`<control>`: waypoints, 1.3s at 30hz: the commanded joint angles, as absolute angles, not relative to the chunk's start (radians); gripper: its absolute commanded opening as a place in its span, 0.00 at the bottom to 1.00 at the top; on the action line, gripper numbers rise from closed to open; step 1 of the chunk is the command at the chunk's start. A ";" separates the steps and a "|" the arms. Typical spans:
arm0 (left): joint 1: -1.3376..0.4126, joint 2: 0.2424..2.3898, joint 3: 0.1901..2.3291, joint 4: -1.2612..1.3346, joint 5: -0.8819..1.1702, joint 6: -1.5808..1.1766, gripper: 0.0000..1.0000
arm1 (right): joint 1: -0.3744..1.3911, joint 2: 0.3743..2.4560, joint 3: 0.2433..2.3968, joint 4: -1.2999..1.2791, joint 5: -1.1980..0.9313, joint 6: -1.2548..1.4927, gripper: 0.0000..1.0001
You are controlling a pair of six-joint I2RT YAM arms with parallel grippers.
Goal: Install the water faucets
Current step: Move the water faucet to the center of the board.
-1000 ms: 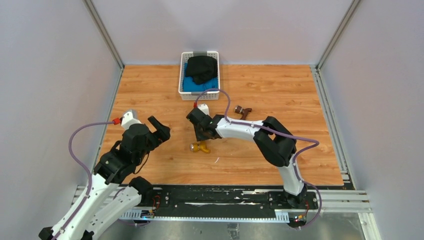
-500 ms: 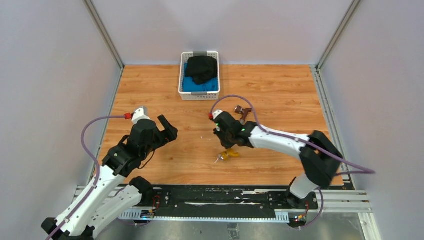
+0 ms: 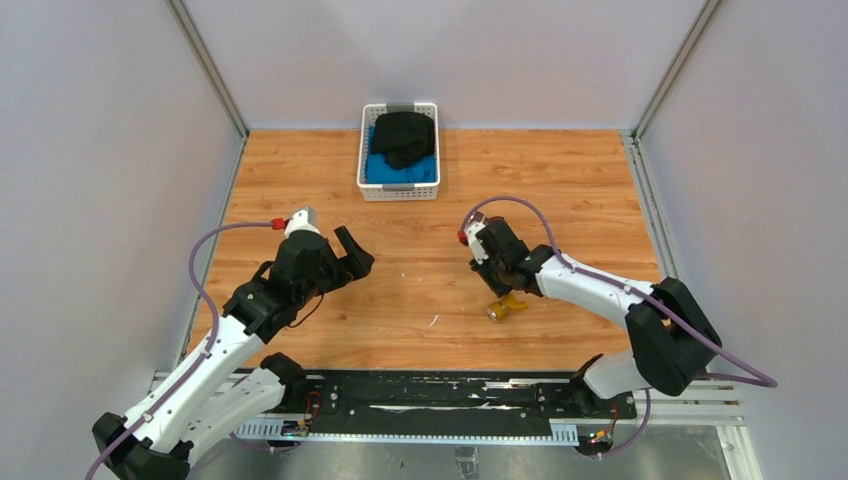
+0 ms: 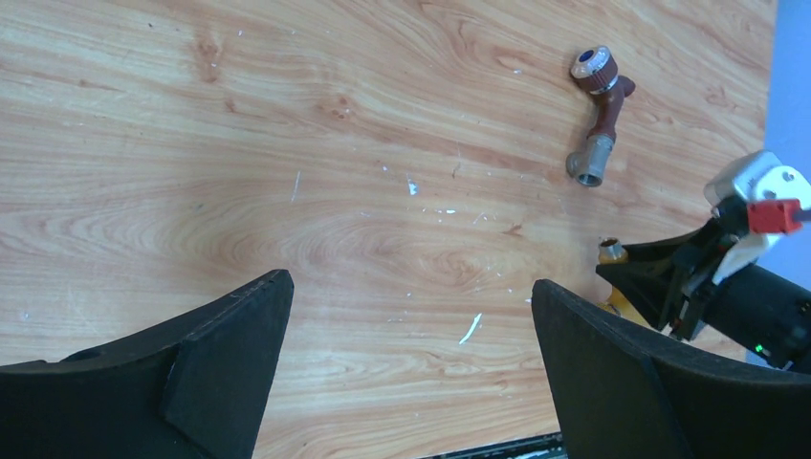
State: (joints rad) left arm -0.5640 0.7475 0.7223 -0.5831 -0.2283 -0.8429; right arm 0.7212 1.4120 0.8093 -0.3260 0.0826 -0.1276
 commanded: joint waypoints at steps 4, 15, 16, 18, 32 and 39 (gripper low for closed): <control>-0.560 0.755 0.731 -0.527 -0.192 -0.839 1.00 | 0.669 1.394 0.864 -0.387 0.280 0.044 0.62; -0.561 0.809 0.789 -0.523 -0.123 -0.790 1.00 | 0.388 1.059 0.769 -0.581 -0.055 0.730 0.82; -0.561 0.807 0.786 -0.520 -0.119 -0.790 1.00 | 0.378 1.027 0.742 -0.580 -0.060 0.804 0.81; -0.561 0.810 0.780 -0.512 -0.112 -0.788 1.00 | 0.373 0.970 0.710 -0.583 -0.030 0.957 0.82; -0.561 0.829 0.776 -0.497 -0.066 -0.763 1.00 | 0.279 1.056 0.705 -0.766 -0.045 1.482 0.83; -0.561 0.835 0.767 -0.494 -0.052 -0.758 1.00 | 0.280 1.117 0.639 -0.654 -0.120 1.460 0.75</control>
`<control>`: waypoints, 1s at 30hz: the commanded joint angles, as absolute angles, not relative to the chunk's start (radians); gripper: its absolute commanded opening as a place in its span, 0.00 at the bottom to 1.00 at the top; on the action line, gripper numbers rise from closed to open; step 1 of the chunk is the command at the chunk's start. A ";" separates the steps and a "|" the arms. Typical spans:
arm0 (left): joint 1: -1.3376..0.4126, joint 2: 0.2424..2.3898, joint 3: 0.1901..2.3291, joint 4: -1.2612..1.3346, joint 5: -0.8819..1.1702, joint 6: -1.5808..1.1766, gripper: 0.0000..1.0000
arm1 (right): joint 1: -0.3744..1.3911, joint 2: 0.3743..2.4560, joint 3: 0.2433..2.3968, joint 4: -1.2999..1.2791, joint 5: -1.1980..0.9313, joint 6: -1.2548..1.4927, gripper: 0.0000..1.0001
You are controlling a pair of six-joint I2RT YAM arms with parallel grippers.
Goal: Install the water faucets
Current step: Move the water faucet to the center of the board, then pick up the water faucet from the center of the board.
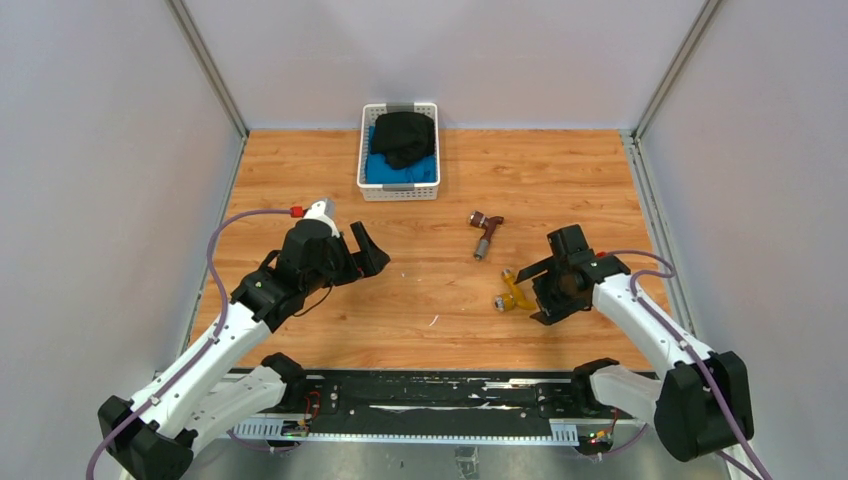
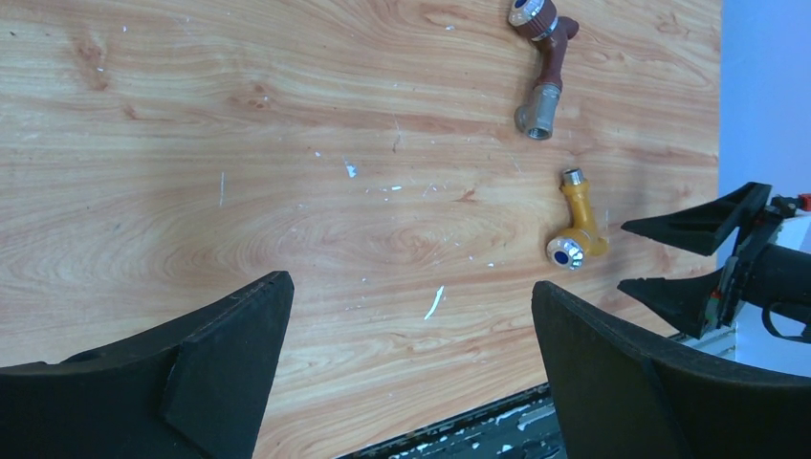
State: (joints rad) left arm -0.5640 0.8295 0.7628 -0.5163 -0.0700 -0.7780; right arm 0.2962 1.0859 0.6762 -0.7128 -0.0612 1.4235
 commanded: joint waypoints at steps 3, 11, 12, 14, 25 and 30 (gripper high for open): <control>-0.561 0.844 0.768 -0.489 -0.045 -0.759 1.00 | 0.282 1.181 0.619 -0.567 -0.165 1.437 0.71; -0.561 0.844 0.765 -0.479 -0.038 -0.768 1.00 | 0.297 1.324 0.675 -0.526 -0.127 1.350 0.62; -0.561 0.846 0.765 -0.480 -0.038 -0.768 1.00 | 0.298 1.331 0.675 -0.526 -0.124 1.350 0.60; -0.561 0.847 0.764 -0.479 -0.038 -0.772 1.00 | 0.299 1.346 0.669 -0.522 -0.118 1.348 0.54; -0.561 0.884 0.741 -0.363 0.042 -0.800 1.00 | 0.305 1.448 0.690 -0.381 -0.195 1.065 0.00; -0.576 0.958 0.794 -0.291 0.193 -0.751 0.98 | 0.306 1.361 0.720 -0.300 -0.253 0.736 0.00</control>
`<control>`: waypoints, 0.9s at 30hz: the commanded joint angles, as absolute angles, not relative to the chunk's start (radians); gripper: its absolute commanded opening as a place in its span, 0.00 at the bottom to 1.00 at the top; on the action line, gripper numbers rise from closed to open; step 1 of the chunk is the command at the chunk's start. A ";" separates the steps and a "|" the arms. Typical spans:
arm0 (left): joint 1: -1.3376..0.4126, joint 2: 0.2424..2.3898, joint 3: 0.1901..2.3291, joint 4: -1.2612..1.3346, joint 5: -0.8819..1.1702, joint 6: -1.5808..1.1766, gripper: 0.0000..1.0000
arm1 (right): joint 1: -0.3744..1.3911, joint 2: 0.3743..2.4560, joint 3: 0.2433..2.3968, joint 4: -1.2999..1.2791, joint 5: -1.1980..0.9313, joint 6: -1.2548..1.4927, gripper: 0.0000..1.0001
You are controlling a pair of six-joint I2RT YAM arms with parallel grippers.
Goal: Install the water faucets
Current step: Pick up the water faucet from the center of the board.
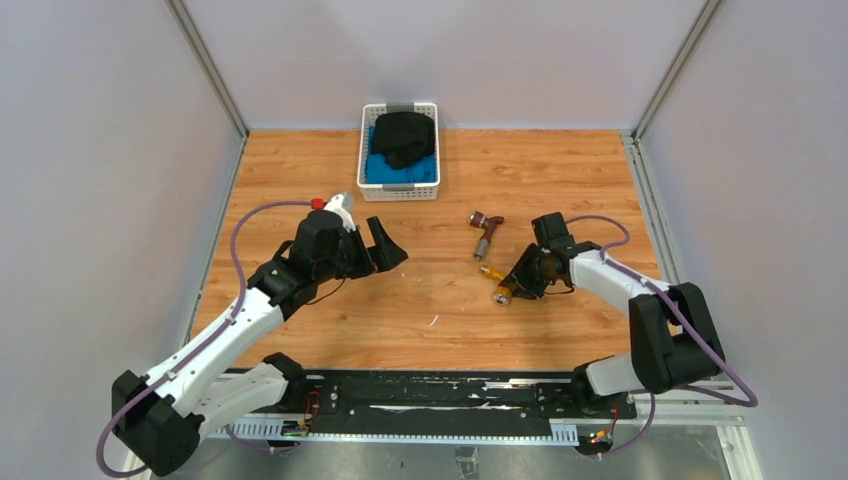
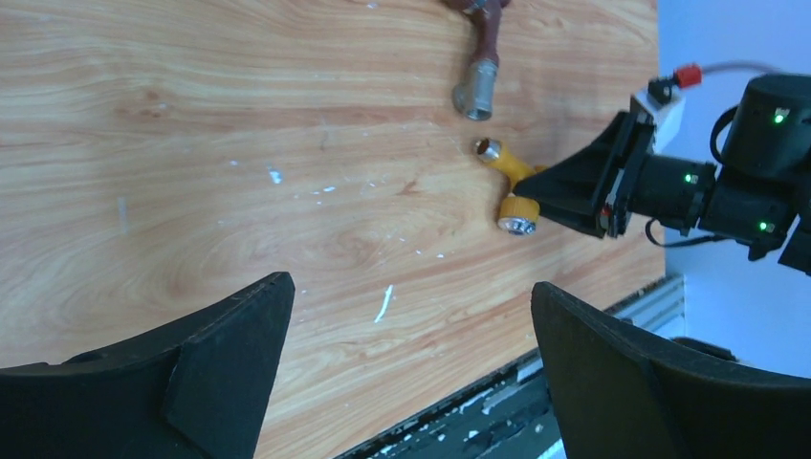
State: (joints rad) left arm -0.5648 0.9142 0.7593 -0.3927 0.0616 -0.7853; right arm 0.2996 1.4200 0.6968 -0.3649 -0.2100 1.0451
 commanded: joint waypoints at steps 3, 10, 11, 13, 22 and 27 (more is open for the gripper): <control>-0.600 0.990 0.790 -0.204 0.274 -0.734 0.97 | 0.305 1.257 0.717 -0.257 -0.337 0.560 0.00; -0.692 1.072 0.742 0.090 0.380 -0.785 0.93 | 0.330 0.993 0.734 -0.230 -0.500 0.379 0.00; -0.704 1.084 0.749 0.096 0.369 -0.786 0.94 | 0.339 0.980 0.754 -0.246 -0.528 0.364 0.00; -0.717 1.103 0.753 0.139 0.370 -0.799 0.96 | 0.364 0.971 0.818 -0.311 -0.548 0.334 0.00; -0.764 1.139 0.780 0.239 0.390 -0.825 0.97 | 0.440 0.968 0.934 -0.382 -0.646 0.327 0.00; -0.768 1.125 0.782 0.239 0.387 -0.819 0.84 | 0.450 0.978 0.955 -0.392 -0.641 0.338 0.00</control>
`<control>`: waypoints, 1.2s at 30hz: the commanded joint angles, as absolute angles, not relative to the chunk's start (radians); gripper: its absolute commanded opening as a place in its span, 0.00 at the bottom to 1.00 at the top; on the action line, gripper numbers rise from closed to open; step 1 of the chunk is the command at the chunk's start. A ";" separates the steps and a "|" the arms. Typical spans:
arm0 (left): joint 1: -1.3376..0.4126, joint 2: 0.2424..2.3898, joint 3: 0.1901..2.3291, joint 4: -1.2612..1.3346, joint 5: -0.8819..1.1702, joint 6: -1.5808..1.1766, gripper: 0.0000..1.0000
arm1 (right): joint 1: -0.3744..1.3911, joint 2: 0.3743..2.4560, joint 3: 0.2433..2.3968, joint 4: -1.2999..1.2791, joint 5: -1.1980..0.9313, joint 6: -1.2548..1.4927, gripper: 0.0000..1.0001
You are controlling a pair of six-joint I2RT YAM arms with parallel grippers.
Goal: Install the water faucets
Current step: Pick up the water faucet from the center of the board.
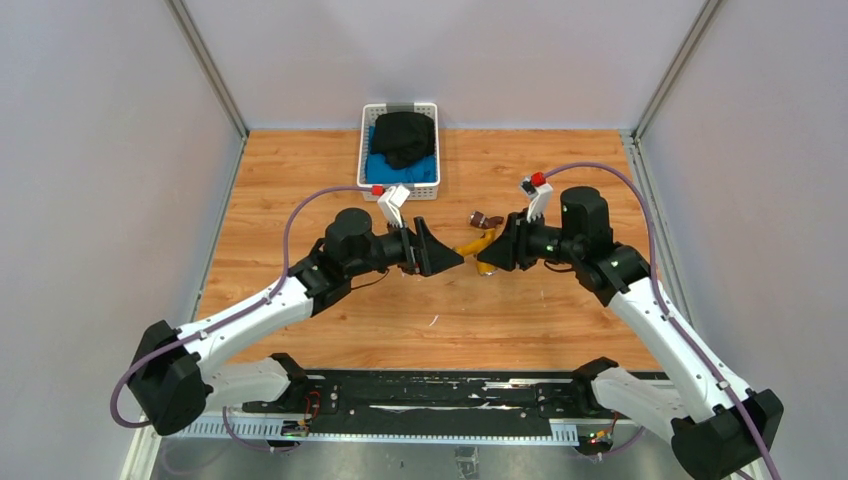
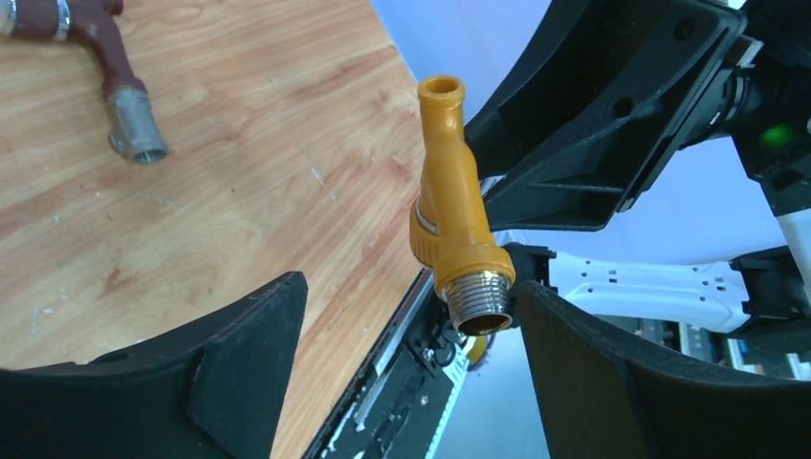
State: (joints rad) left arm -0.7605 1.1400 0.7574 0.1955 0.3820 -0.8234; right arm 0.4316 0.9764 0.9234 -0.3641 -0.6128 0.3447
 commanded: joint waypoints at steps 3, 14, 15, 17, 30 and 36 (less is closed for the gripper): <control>-0.778 1.146 0.795 0.239 0.401 -0.821 0.72 | 0.456 0.985 0.956 -0.391 -0.636 0.343 0.00; -0.816 1.182 0.824 0.238 0.406 -0.839 0.27 | 0.472 0.994 0.956 -0.379 -0.631 0.358 0.00; -0.817 1.183 0.823 0.238 0.405 -0.842 0.16 | 0.472 0.992 0.958 -0.381 -0.630 0.358 0.00; -0.816 1.181 0.820 0.238 0.402 -0.841 0.00 | 0.472 0.990 0.961 -0.382 -0.628 0.359 0.00; -0.785 1.063 0.914 0.044 0.622 -0.587 0.00 | 0.287 0.870 0.842 -0.171 -1.025 0.487 0.79; -0.779 1.035 0.941 0.030 0.762 -0.551 0.00 | 0.256 0.871 0.802 0.037 -1.209 0.597 0.82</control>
